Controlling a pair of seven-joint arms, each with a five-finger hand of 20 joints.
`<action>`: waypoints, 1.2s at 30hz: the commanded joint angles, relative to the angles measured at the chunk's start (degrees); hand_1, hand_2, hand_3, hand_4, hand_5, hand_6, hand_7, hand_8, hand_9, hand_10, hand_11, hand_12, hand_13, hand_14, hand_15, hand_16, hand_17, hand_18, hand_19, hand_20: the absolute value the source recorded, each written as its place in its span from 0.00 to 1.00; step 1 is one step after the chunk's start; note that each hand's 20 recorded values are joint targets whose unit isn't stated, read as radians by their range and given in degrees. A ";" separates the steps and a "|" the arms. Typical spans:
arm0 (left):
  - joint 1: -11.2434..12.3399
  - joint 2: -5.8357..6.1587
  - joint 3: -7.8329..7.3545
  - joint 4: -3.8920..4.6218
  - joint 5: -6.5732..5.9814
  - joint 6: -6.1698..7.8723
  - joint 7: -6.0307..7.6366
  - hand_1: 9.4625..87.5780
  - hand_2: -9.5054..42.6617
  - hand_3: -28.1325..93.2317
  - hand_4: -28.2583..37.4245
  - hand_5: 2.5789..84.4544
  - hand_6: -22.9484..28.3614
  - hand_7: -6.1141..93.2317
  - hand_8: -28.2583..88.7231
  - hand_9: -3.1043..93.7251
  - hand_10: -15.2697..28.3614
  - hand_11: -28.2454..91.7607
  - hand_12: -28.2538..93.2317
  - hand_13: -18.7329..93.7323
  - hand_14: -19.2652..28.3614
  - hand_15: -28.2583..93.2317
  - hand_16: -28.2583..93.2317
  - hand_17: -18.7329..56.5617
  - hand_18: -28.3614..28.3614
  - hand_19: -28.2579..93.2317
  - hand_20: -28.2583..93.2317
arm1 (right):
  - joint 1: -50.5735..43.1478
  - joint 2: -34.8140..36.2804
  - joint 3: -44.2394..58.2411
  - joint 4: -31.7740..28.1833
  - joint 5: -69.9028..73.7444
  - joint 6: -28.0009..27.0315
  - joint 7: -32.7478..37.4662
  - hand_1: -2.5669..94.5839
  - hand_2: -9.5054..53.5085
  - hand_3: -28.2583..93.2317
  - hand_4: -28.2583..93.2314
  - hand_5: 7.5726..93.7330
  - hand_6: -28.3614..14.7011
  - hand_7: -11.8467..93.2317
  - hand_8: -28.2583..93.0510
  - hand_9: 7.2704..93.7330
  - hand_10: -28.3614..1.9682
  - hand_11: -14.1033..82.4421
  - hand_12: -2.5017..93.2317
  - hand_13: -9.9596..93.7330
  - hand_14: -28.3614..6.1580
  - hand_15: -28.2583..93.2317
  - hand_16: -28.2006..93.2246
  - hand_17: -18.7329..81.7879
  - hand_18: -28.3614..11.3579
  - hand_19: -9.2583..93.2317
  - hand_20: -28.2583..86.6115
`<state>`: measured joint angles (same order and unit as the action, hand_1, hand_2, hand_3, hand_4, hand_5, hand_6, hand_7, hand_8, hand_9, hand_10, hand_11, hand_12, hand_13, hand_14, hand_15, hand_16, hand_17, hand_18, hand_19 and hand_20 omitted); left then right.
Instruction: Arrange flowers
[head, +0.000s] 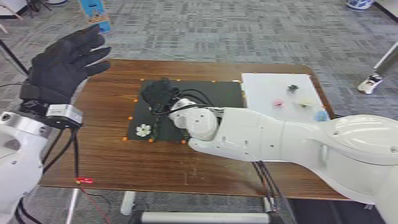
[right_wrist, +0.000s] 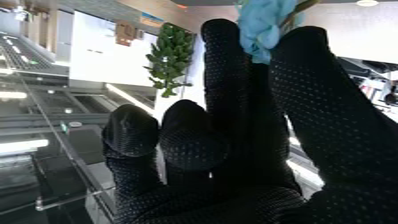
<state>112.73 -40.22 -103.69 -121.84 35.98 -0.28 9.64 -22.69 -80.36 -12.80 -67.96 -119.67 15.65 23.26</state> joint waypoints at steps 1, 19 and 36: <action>0.61 -0.41 -0.70 -0.17 -0.19 -0.39 -0.13 0.15 0.08 0.81 0.00 0.33 0.49 0.22 0.17 0.30 0.61 0.36 0.36 0.35 0.69 0.40 0.26 0.10 0.90 0.59 0.30 | 0.61 0.11 0.20 -0.60 -0.54 -1.58 0.95 0.49 0.00 0.85 0.00 0.62 0.80 0.39 0.16 0.76 0.79 0.31 0.34 0.76 0.69 0.94 0.56 0.55 0.23 0.98 0.76; 0.52 -0.40 -0.51 -0.12 -0.22 0.02 -0.17 0.15 0.09 0.81 0.00 0.33 0.49 0.22 0.17 0.30 0.61 0.36 0.36 0.35 0.69 0.40 0.26 0.10 0.90 0.59 0.30 | 0.76 0.28 0.21 -0.46 -0.90 -2.51 1.43 0.47 0.00 0.87 0.00 0.62 0.80 0.39 0.16 0.74 0.77 0.34 0.30 0.75 0.68 0.94 0.55 0.54 0.22 0.97 0.76; 8.37 -6.35 -4.61 -2.42 0.33 0.09 -0.29 0.14 0.07 0.81 0.00 0.33 0.49 0.22 0.17 0.30 0.60 0.36 0.36 0.36 0.69 0.40 0.26 0.10 0.90 0.58 0.30 | -7.39 26.88 19.85 -24.85 -6.49 -8.22 2.52 0.39 0.00 0.91 0.00 0.51 0.70 0.35 0.12 0.60 0.63 0.40 0.26 0.71 0.62 0.94 0.54 0.50 0.20 0.96 0.76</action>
<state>116.95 -42.70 -107.62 -123.07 36.04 -0.25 9.62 -25.30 -71.39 -2.89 -82.86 -124.56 7.42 25.68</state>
